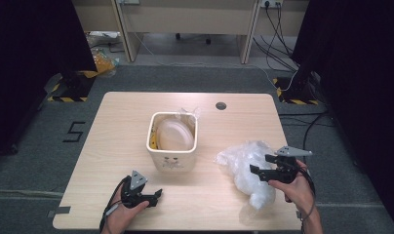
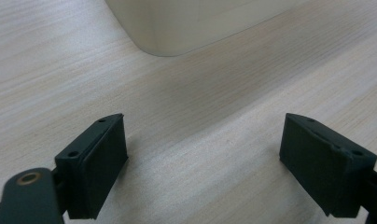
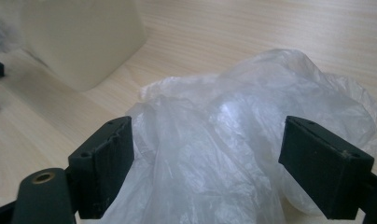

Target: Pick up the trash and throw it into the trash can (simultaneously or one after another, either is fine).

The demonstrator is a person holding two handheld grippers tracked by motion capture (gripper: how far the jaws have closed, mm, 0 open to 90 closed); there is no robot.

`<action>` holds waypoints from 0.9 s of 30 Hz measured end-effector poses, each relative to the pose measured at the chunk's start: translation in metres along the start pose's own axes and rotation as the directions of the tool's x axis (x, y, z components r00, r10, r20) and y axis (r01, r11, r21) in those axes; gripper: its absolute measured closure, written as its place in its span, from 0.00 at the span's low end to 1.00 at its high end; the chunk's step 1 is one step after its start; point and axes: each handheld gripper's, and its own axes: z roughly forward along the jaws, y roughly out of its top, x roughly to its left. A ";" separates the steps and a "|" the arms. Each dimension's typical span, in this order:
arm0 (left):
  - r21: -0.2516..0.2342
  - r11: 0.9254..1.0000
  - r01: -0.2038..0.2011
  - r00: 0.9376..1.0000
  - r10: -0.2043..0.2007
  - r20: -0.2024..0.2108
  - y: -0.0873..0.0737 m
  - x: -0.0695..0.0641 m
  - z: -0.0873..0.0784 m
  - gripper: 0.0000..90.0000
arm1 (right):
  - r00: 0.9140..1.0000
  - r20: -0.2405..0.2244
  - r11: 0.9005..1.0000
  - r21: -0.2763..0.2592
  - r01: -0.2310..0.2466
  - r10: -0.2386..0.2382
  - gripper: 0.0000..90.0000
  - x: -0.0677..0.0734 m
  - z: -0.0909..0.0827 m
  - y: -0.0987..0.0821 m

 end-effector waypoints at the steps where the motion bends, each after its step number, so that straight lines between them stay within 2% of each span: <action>1: 0.000 1.000 0.000 1.000 0.000 0.000 0.000 0.000 0.000 0.16 | 1.000 0.000 1.000 0.003 -0.011 0.011 0.20 -0.003 0.003 -0.001; 7: 0.000 1.000 0.000 1.000 0.000 0.000 0.000 0.000 0.000 0.16 | 0.998 -0.001 0.996 0.065 -0.058 0.059 0.18 -0.016 0.023 -0.010; 13: 0.000 1.000 0.000 1.000 0.000 0.000 0.000 0.000 0.000 0.16 | 0.991 -0.019 0.986 0.096 -0.133 0.136 0.18 -0.025 0.030 -0.019; 15: 0.000 1.000 0.000 1.000 0.000 0.000 0.000 0.000 0.000 0.16 | 0.985 -0.020 0.980 0.107 -0.166 0.169 0.18 -0.028 0.034 -0.021; 17: 0.000 1.000 0.000 1.000 0.000 0.000 0.000 0.000 0.000 0.16 | 0.983 -0.028 0.977 0.120 -0.176 0.180 0.20 -0.029 0.038 -0.024; 19: 0.000 1.000 0.000 1.000 0.000 0.000 0.000 0.000 0.000 0.16 | 0.983 -0.031 0.975 0.132 -0.176 0.181 0.24 -0.029 0.041 -0.025; 22: 0.000 1.000 0.000 1.000 0.000 -0.001 0.000 0.000 0.000 0.16 | 0.984 -0.025 0.976 0.135 -0.174 0.179 0.35 -0.028 0.045 -0.027; 25: 0.000 1.000 0.000 1.000 0.000 -0.001 0.000 0.000 0.000 0.16 | 0.982 -0.022 0.975 0.129 -0.182 0.186 0.50 -0.029 0.046 -0.029; 27: 0.001 1.000 0.000 1.000 0.000 -0.001 0.000 0.000 0.000 0.16 | 0.984 -0.022 0.978 0.117 -0.175 0.178 0.59 -0.029 0.045 -0.030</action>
